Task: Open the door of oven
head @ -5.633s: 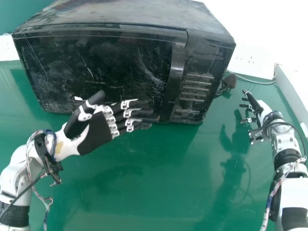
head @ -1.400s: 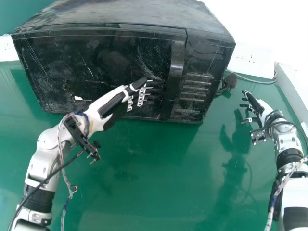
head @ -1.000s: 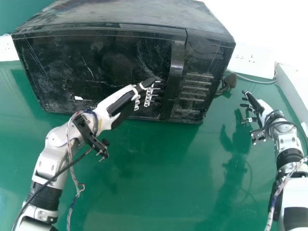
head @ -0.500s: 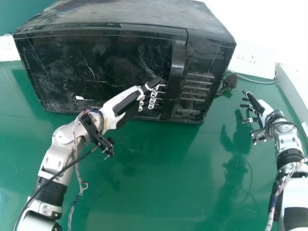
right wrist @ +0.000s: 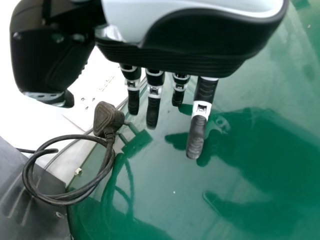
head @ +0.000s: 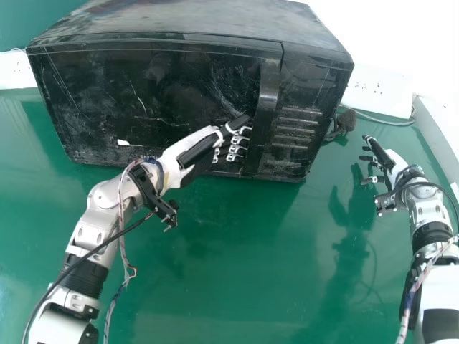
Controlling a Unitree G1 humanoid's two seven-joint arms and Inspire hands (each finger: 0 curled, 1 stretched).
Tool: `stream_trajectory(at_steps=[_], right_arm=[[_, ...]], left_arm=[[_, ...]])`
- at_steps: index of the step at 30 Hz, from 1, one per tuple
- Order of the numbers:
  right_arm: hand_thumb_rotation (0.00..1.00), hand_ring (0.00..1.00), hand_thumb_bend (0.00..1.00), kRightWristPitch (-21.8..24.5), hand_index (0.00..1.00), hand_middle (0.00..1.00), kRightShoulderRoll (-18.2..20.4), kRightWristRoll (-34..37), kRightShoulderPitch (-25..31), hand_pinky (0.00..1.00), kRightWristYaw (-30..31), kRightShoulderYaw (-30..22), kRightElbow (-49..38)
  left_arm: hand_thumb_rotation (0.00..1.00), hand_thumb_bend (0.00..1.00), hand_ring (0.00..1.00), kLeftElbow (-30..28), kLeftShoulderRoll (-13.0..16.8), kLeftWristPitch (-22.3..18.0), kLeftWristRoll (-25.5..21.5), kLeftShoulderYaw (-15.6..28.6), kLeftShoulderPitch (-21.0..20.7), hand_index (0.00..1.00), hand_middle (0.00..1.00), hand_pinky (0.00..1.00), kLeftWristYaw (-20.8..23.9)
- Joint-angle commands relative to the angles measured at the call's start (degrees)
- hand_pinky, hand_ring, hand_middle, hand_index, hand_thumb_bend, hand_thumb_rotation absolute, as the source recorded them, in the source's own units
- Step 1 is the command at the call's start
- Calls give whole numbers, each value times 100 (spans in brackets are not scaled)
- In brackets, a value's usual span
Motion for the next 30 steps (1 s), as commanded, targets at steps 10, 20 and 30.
stream_trajectory(at_steps=[10,20,30], right_arm=[[61,69,67,404,93,84,276,-31,410,47,163,32,272],[68,74,66,368,94,87,254,-125,402,60,306,146,270],[65,76,65,347,95,88,259,-101,411,62,275,125,264]], left_arm=[[81,100,96,535,-219,-30,260,-179,-323,95,97,83,144],[82,100,96,753,-333,-290,320,-280,-472,95,97,85,57],[82,100,95,818,-465,-269,371,-305,-564,95,96,85,89]])
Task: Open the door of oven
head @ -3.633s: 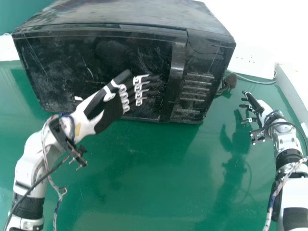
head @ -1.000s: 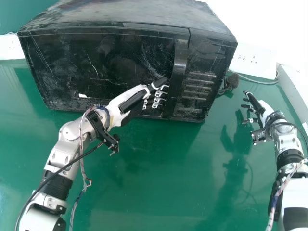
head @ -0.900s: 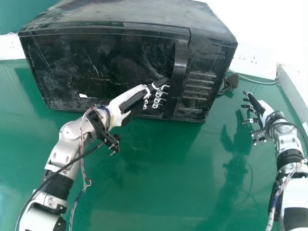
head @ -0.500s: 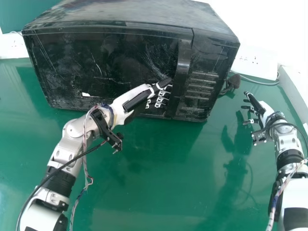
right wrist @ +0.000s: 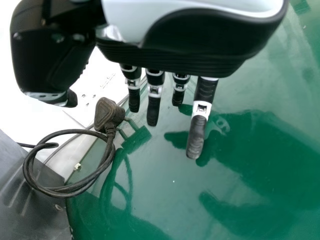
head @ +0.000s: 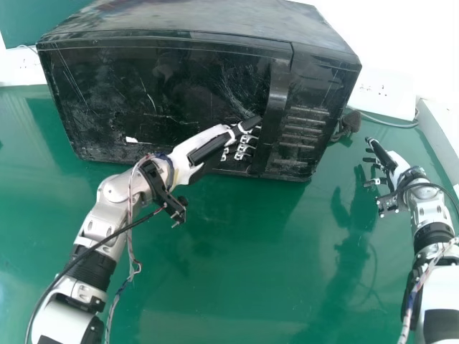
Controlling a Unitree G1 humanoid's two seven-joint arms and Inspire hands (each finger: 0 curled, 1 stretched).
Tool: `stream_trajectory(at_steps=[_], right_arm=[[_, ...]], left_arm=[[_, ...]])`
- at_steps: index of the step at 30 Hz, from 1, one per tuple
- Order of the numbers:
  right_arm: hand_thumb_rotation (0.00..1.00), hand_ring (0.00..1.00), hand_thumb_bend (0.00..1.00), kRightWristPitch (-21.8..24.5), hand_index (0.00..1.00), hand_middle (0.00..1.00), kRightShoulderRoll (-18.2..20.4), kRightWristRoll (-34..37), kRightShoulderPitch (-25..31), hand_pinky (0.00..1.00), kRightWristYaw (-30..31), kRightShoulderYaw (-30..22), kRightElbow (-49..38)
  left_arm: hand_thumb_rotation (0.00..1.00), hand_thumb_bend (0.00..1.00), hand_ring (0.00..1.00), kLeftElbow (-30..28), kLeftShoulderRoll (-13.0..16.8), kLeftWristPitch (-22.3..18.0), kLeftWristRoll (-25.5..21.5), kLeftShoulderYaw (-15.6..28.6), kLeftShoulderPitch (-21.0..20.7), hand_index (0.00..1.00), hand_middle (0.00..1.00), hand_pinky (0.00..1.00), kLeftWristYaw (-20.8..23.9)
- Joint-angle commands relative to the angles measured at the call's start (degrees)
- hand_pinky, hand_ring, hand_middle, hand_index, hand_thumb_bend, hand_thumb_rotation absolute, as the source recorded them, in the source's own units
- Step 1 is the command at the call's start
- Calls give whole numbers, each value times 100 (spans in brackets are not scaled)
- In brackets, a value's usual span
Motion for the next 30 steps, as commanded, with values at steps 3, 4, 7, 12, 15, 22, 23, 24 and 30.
stream_trajectory(at_steps=[3,4,7,12,15,22,23,24,30], right_arm=[[66,75,67,246,94,87,271,-82,408,59,309,93,256],[66,75,67,251,93,87,267,-83,406,58,326,95,257],[66,76,67,219,94,87,254,-117,407,61,382,134,256],[67,73,65,304,94,86,278,-64,398,56,296,61,263],[66,72,67,253,93,86,271,-90,409,56,304,92,259],[64,69,68,261,93,84,282,-35,425,52,203,24,268],[64,69,68,240,92,84,277,-44,431,51,220,31,267],[65,69,67,210,93,84,271,-75,436,51,239,61,264],[65,65,67,239,93,83,269,-68,424,44,273,54,265]], left_arm=[[83,100,94,195,-296,2,190,-185,-178,94,95,84,153],[83,100,93,216,-314,-33,191,-185,-189,94,95,83,154],[83,100,93,245,-364,-51,240,-189,-226,94,95,83,176],[84,98,91,302,-462,-168,240,-165,-280,92,93,79,149],[83,99,86,294,-514,-193,230,-150,-301,91,90,73,104],[82,100,83,145,-568,-4,185,-147,-260,91,89,72,94],[81,100,83,98,-574,48,170,-143,-245,91,89,71,97],[81,100,83,41,-579,92,156,-139,-228,91,88,71,98],[81,100,83,-133,-567,117,158,-151,-163,91,88,71,69]])
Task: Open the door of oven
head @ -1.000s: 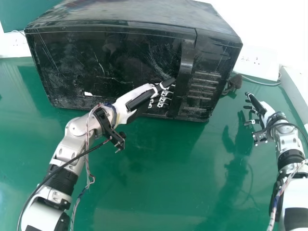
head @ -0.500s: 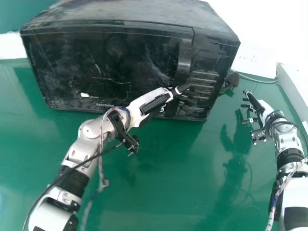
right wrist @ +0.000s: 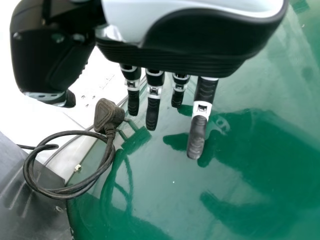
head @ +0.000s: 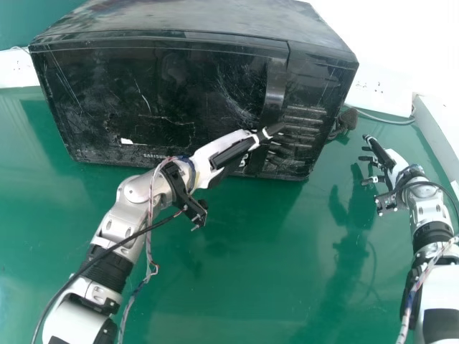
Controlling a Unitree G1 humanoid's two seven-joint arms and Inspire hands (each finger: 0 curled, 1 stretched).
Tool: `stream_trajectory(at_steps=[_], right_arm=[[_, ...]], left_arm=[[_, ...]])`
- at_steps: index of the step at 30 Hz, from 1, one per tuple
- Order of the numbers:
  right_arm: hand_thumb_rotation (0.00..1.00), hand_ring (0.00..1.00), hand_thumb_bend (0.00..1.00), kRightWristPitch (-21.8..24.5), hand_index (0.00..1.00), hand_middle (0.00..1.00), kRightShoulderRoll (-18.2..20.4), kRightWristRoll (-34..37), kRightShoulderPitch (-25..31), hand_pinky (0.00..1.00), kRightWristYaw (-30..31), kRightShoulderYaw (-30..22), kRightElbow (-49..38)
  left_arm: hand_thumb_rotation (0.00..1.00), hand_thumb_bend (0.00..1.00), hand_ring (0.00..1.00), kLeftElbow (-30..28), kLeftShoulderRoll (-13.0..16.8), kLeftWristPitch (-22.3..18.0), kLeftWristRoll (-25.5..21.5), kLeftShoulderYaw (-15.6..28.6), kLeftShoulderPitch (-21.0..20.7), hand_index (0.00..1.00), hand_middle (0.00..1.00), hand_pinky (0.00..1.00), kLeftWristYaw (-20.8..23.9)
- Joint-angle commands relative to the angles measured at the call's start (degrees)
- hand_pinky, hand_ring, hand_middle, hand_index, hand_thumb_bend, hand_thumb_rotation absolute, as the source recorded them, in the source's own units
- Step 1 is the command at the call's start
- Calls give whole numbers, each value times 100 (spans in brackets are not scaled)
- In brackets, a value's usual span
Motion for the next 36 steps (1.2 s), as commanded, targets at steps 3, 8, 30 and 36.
stream_trajectory(at_steps=[3,8,30,36], right_arm=[[64,66,67,312,93,84,266,-35,448,43,258,36,284],[63,74,66,278,94,86,264,-70,444,59,264,72,278],[57,66,70,343,91,83,293,19,441,45,136,-40,285],[65,68,68,316,94,85,275,-90,433,50,244,54,285]], left_arm=[[82,100,83,-252,-114,-67,-40,-66,-2,90,88,71,-50],[82,99,83,-306,-79,-117,-17,-77,40,91,88,71,-65],[79,100,81,-565,-96,32,-409,51,160,90,85,63,-530],[76,95,81,-1118,-49,385,-533,53,327,89,85,65,-620]])
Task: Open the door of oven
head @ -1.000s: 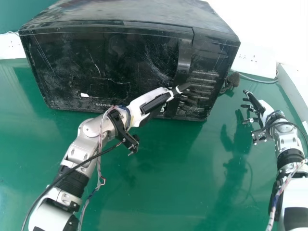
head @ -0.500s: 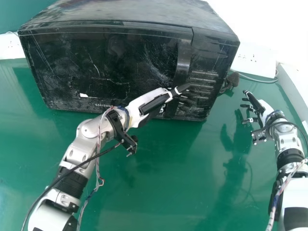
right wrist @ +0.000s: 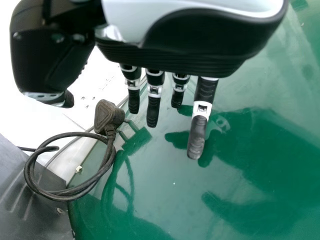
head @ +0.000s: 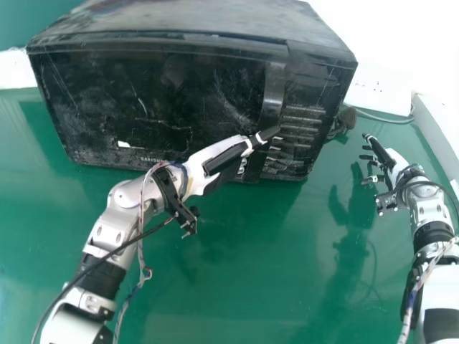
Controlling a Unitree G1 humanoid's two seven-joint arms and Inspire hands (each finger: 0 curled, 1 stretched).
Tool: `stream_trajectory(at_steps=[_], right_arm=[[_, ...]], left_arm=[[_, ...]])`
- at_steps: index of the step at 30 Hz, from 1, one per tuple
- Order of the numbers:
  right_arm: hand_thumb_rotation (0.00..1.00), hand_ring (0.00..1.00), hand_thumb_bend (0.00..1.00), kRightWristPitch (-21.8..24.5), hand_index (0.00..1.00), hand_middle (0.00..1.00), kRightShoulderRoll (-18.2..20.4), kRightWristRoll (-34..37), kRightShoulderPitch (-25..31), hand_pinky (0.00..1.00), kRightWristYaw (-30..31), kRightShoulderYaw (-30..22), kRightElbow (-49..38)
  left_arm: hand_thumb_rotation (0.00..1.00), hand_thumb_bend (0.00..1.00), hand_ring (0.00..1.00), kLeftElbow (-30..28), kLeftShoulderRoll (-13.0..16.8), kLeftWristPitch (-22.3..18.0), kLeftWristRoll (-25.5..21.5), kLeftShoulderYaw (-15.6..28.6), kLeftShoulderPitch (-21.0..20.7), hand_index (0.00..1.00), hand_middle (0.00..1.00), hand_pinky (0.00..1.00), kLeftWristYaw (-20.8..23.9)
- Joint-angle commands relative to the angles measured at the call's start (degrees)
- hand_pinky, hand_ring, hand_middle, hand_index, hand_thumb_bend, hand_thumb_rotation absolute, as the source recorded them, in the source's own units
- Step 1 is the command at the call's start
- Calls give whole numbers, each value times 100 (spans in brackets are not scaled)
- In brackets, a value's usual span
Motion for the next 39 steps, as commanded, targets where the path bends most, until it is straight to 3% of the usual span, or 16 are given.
stream_trajectory(at_steps=[1,4,5,7,11,17,19,21,26,29,34,38,39], right_arm=[[65,67,69,331,94,85,279,-116,434,50,192,115,281],[64,64,71,321,90,82,285,-147,432,45,133,161,277],[65,70,71,330,91,84,286,-109,432,51,128,127,278],[62,71,69,342,92,85,289,-76,430,51,99,96,280],[60,61,66,402,93,81,308,-34,419,40,44,41,282],[65,76,67,364,94,88,290,-85,425,62,199,99,283],[66,68,67,394,95,87,294,-63,409,50,219,86,280],[65,63,67,370,95,85,290,-73,408,46,217,100,274],[64,74,66,404,95,86,286,-44,400,60,194,76,280],[61,72,67,395,95,86,302,-5,415,56,91,23,280],[65,69,64,388,94,86,302,-45,414,49,121,34,277],[60,76,67,367,95,86,281,-13,413,64,249,7,270],[60,75,67,370,95,86,288,-39,412,60,210,26,269]], left_arm=[[76,94,80,-453,-167,-5,-252,-28,-9,89,85,65,-104],[75,93,79,-659,-166,73,-280,-38,59,89,85,64,-134],[75,93,78,-704,-169,92,-298,-38,74,89,84,64,-158],[75,92,77,-769,-175,130,-331,-37,98,89,84,63,-185],[74,91,78,-867,-174,240,-386,-49,129,89,84,63,-188],[76,96,78,-1021,-149,269,-397,-79,207,90,84,62,-197],[75,95,78,-1140,-151,349,-462,-75,263,90,84,61,-247],[75,93,77,-1220,-147,383,-502,-70,312,91,84,61,-285],[72,95,74,-1429,-123,634,-583,-101,370,88,82,58,-295],[74,98,72,-1626,-77,687,-556,-169,410,87,82,55,-302],[75,100,67,-1825,-34,636,-585,-194,467,85,80,49,-360],[78,96,65,-1984,36,574,-588,-189,534,84,79,46,-446],[79,95,65,-2012,49,560,-583,-190,548,85,80,46,-452]])
